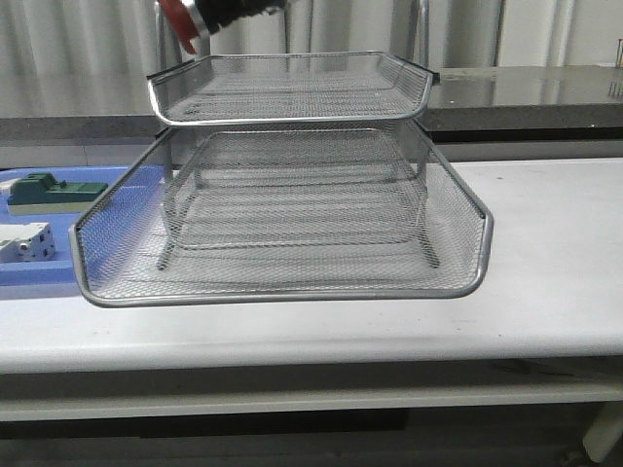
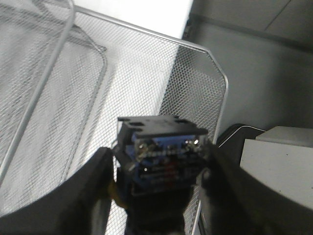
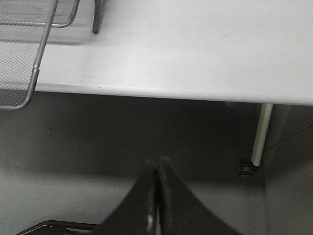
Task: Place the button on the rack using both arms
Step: 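Lift the switch with the left gripper and carry it over the pulled-out tray, then lower the switch into the middle tray and open the left gripper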
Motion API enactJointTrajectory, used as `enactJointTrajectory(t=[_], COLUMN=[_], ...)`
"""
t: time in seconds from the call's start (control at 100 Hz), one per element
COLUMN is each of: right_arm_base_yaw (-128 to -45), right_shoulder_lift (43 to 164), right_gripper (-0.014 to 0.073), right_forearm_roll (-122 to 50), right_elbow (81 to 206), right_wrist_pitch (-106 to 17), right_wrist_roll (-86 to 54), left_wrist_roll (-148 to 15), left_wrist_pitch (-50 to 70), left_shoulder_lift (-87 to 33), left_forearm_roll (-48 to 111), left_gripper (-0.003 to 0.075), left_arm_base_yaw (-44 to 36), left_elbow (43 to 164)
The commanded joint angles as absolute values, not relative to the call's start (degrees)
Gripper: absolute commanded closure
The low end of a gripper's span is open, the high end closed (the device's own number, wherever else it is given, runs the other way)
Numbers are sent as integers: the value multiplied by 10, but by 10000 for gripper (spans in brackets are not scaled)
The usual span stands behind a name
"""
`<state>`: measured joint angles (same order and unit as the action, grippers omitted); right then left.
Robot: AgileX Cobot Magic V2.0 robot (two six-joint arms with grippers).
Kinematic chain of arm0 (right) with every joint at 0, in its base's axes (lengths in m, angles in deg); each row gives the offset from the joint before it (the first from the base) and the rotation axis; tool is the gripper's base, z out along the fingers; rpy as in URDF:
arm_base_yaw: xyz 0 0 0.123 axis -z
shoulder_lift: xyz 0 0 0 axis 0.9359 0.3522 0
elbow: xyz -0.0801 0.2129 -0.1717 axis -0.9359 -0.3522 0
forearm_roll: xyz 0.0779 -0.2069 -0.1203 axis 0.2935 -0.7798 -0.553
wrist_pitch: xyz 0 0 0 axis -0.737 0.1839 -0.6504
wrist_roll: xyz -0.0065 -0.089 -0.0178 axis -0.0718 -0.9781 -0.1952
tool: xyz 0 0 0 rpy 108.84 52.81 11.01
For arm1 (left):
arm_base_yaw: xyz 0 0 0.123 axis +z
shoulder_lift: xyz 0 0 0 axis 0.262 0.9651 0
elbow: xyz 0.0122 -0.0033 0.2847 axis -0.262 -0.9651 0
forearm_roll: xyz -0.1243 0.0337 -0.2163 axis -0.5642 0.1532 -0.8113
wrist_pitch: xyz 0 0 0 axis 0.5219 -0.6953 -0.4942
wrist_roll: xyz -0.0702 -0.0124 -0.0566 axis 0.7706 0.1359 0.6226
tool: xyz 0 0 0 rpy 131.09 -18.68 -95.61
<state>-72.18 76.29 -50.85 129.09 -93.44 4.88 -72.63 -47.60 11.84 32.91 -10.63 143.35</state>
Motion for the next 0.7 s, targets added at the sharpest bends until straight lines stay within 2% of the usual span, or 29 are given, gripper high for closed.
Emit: enactJointTrajectory(t=[0.0, 0.56, 0.63, 0.69], right_arm_base_yaw=[-719, -719, -719, -719], right_shoulder_lift=[766, 766, 766, 766], right_gripper=[664, 664, 664, 664], right_forearm_roll=[-513, -513, -513, -513], right_elbow=[1309, 1309, 1309, 1309], right_wrist_pitch=[-904, -904, -904, -904], right_wrist_roll=[49, 49, 49, 49], left_wrist_roll=[-739, -741, -741, -741], left_wrist_pitch=[-445, -401, -403, -405], left_shoulder_lift=[115, 226, 232, 233], left_forearm_roll=[311, 362, 362, 362], left_gripper=[741, 737, 708, 644], left_arm_base_yaw=[-124, -141, -141, -141], left_elbow=[1446, 1446, 1446, 1446])
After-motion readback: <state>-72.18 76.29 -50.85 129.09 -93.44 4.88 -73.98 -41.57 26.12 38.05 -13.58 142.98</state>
